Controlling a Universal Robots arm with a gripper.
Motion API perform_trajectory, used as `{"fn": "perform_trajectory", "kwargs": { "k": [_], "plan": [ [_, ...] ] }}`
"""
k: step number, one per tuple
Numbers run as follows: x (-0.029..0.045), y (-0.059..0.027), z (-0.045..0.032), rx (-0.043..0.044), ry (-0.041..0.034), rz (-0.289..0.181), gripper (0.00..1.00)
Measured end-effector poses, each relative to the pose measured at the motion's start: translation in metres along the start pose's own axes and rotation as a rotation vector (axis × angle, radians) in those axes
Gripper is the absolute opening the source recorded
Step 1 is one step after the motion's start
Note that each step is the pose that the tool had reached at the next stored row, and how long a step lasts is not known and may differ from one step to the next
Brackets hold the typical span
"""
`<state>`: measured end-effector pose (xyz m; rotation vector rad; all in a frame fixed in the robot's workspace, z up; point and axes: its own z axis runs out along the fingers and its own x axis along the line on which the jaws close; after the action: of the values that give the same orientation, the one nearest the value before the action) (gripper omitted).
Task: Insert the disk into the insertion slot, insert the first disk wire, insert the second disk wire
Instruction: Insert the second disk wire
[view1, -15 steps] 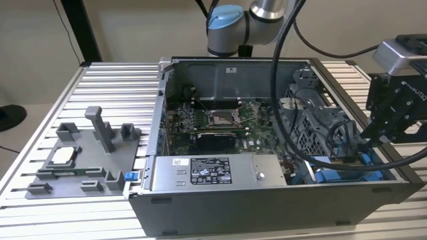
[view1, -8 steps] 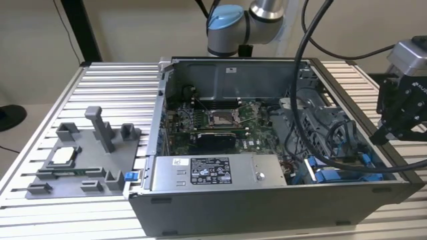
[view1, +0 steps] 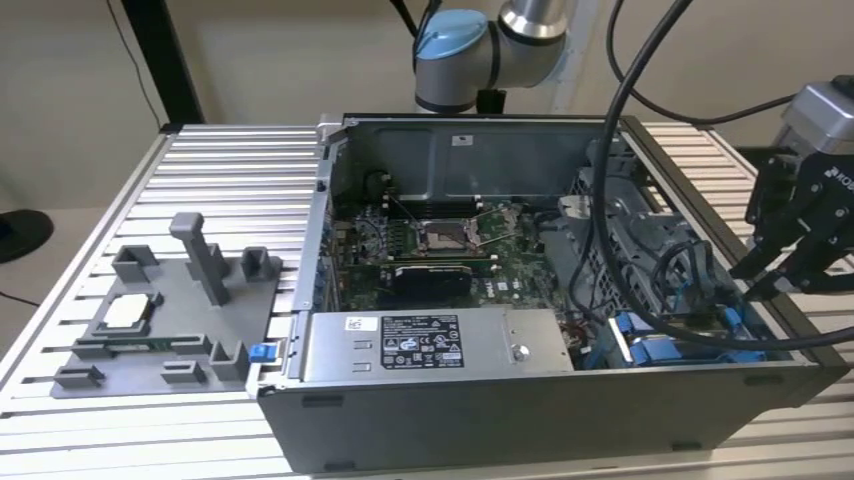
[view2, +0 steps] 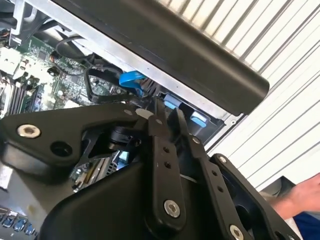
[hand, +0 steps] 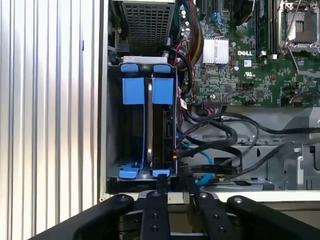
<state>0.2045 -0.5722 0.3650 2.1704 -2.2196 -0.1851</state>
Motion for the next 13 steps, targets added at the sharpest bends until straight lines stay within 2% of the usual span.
{"fn": "perform_trajectory", "kwargs": {
  "k": [10, 13],
  "plan": [
    [0.0001, -0.0017, 0.008, -0.0452, 0.002, 0.006, 1.0],
    [-0.0003, -0.0022, 0.0102, -0.0519, 0.002, 0.007, 1.0]
  ]
}}
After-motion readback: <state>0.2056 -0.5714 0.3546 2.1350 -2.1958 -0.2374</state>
